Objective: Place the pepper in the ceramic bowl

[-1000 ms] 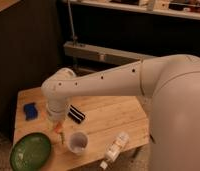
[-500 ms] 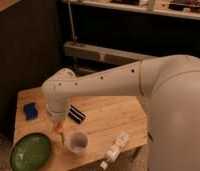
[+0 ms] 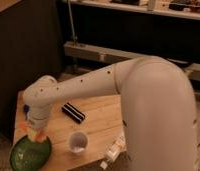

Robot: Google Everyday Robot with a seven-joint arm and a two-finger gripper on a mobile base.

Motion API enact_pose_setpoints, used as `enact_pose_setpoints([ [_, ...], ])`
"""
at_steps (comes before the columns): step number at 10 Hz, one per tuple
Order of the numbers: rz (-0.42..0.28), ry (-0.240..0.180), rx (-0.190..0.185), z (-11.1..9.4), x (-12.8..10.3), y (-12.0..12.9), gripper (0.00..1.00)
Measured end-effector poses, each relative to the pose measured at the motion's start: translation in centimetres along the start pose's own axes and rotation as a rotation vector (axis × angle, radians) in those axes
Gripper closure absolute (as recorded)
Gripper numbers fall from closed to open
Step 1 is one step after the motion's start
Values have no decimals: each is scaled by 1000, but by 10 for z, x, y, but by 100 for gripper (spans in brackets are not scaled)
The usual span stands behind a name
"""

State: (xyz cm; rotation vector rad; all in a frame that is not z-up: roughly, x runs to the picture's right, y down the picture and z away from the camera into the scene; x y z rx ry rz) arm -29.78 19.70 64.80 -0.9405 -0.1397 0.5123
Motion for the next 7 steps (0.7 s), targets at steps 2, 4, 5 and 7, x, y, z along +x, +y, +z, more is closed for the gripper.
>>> enact_pose_setpoints([
  [2,-84,26,-16,10,-13,16,100],
  [4,-112,85,-27,26,-8,12,96],
  [5,-131,142,-30,36,-7,12,86],
  [7,-138,197,-43,46,-3,7,64],
])
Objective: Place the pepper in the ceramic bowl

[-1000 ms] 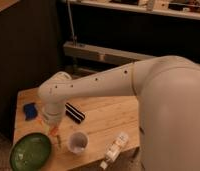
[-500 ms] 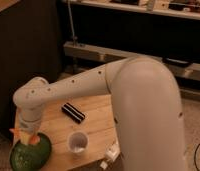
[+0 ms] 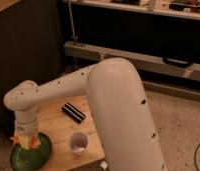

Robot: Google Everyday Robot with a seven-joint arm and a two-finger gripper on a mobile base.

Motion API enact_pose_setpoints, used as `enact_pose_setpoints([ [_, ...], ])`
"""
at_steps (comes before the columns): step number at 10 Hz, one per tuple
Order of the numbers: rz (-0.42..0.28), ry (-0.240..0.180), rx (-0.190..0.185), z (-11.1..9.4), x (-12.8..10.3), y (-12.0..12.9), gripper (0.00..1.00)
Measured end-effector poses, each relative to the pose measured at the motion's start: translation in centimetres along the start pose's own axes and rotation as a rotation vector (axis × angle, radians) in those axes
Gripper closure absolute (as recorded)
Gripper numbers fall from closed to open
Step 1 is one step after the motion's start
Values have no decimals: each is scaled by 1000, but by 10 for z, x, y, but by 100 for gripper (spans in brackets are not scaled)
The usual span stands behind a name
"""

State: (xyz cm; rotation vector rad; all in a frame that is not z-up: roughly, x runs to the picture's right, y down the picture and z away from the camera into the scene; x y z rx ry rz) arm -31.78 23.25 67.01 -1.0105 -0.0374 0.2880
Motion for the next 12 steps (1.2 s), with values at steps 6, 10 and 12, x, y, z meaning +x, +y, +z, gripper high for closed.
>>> enact_pose_setpoints([
  [6,-25,-59,-81,0,6,-6,20],
  [10,-35,-54,-92,2,4,-5,20],
  [12,-36,-53,-92,2,3,-4,20],
])
